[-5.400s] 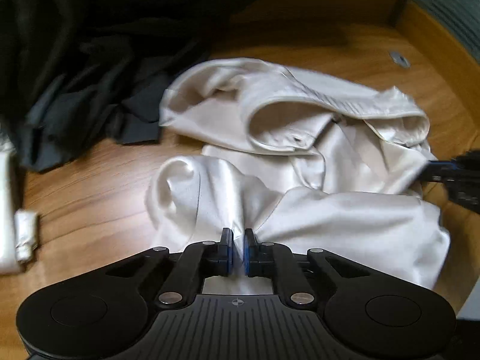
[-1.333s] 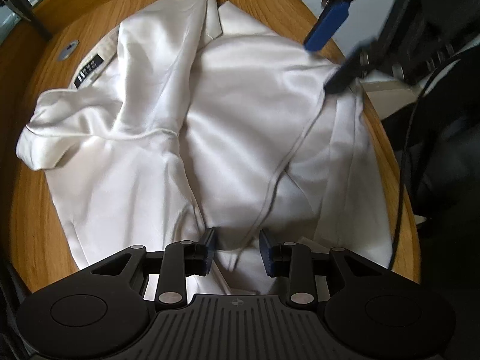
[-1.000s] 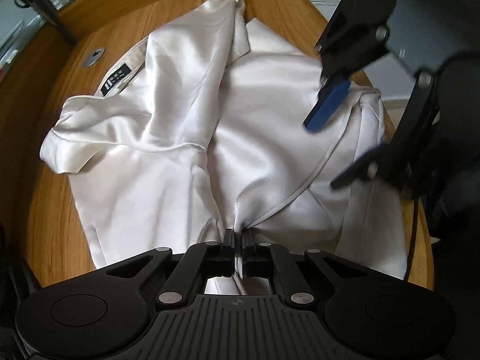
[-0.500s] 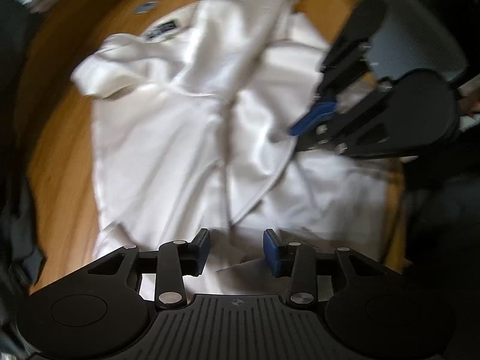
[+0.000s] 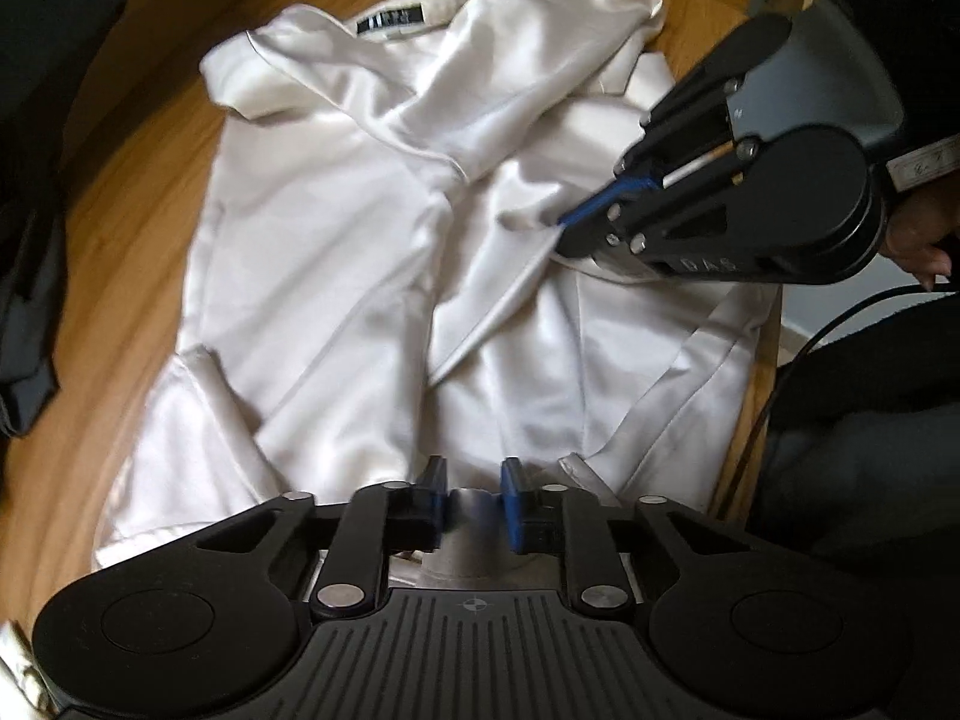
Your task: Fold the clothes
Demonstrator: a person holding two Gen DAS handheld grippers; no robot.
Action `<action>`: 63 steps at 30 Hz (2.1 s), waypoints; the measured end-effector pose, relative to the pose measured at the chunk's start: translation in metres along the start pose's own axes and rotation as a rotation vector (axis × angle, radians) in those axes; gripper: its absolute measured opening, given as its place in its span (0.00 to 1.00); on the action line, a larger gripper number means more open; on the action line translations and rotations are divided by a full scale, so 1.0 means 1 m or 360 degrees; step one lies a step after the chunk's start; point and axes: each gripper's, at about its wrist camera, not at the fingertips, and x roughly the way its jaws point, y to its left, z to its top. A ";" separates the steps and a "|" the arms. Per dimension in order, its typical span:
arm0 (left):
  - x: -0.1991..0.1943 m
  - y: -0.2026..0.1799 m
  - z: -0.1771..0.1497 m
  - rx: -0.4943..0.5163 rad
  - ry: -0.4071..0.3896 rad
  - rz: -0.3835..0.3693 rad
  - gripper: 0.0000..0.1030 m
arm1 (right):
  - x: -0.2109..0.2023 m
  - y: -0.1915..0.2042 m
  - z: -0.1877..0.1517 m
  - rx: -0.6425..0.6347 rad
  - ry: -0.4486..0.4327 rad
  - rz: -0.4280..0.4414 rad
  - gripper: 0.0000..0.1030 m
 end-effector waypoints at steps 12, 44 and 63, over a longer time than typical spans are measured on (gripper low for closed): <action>-0.003 0.001 -0.006 -0.0008 0.0025 0.0278 0.27 | 0.005 -0.008 0.004 0.0003 0.0018 0.0031 0.02; -0.075 0.112 -0.044 -0.0759 -0.0114 0.0760 0.05 | -0.051 -0.151 0.006 0.0291 -0.0134 -0.0679 0.00; -0.068 0.118 -0.066 -0.0815 0.0003 0.0537 0.06 | -0.075 -0.176 -0.039 0.0404 0.0062 -0.0723 0.23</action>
